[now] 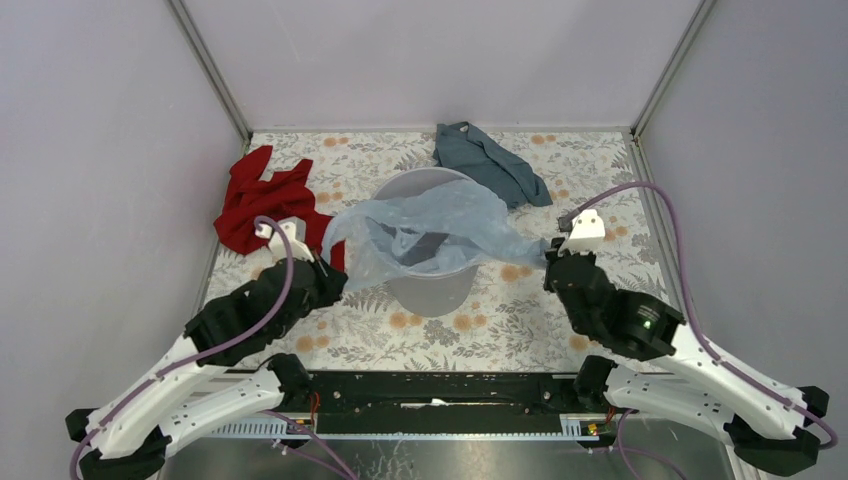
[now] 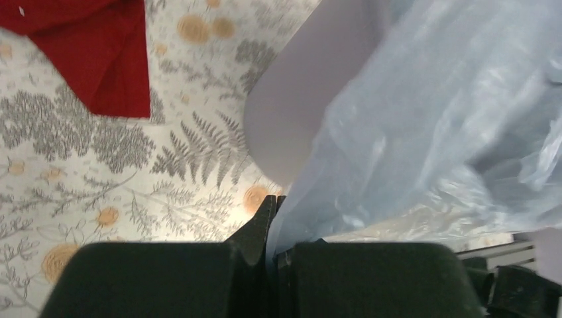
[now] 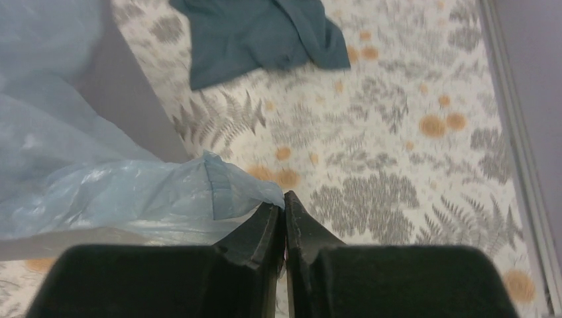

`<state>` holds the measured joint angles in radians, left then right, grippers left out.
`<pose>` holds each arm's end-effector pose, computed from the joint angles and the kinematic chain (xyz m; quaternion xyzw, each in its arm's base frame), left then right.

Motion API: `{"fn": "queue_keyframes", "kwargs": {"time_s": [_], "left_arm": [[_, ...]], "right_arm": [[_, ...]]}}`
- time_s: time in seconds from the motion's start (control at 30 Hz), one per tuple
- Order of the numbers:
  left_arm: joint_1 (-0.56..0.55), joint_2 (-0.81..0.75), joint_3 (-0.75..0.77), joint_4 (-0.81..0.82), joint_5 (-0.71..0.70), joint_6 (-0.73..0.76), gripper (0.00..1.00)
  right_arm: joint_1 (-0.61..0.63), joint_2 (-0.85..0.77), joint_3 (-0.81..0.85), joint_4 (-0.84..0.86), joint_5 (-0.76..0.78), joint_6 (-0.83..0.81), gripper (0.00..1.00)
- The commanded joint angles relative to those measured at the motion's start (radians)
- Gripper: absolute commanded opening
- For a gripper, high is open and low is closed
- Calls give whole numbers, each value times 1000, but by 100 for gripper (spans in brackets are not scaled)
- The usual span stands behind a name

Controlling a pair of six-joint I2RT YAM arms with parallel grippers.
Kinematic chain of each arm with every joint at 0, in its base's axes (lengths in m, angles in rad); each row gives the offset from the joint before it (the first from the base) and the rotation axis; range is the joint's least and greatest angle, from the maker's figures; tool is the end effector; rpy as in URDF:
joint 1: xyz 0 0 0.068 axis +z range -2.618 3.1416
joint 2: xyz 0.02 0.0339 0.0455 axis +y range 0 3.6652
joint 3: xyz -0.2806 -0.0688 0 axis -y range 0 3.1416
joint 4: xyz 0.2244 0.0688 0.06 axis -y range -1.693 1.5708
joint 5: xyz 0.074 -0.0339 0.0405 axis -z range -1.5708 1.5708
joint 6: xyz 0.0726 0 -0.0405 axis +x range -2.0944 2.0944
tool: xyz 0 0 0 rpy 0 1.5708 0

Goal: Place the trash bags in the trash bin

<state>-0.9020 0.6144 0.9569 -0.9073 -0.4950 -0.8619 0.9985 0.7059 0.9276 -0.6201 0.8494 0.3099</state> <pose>0.0881 -0.0558 0.3333 -0.1010 0.8516 -0.2244 0.4628 0.1133 0.0752 0.3561 -0.0416 0.7914 0.0343 0.6089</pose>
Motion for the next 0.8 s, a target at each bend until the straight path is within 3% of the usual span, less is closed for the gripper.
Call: {"fn": "queue_keyframes", "kwargs": {"time_s": [0.0, 0.2, 0.47, 0.57, 0.67, 0.77], "left_arm": [[-1, -21, -94, 47, 45, -69, 0], [-1, 72, -96, 38, -31, -40, 0], [1, 274, 5, 92, -142, 22, 2], [0, 285, 30, 83, -157, 40, 20], [1, 234, 12, 61, -123, 27, 33], [0, 147, -26, 44, -57, 5, 49]], "right_arm": [[-1, -31, -103, -66, 103, 274, 12], [-1, -43, -202, 92, 94, 283, 20], [-15, 85, -287, 539, 32, -131, 36], [-36, 130, -226, 480, -26, -151, 45], [-38, 122, -116, 290, -155, -96, 61], [-36, 66, -48, 133, -343, -94, 85]]}}
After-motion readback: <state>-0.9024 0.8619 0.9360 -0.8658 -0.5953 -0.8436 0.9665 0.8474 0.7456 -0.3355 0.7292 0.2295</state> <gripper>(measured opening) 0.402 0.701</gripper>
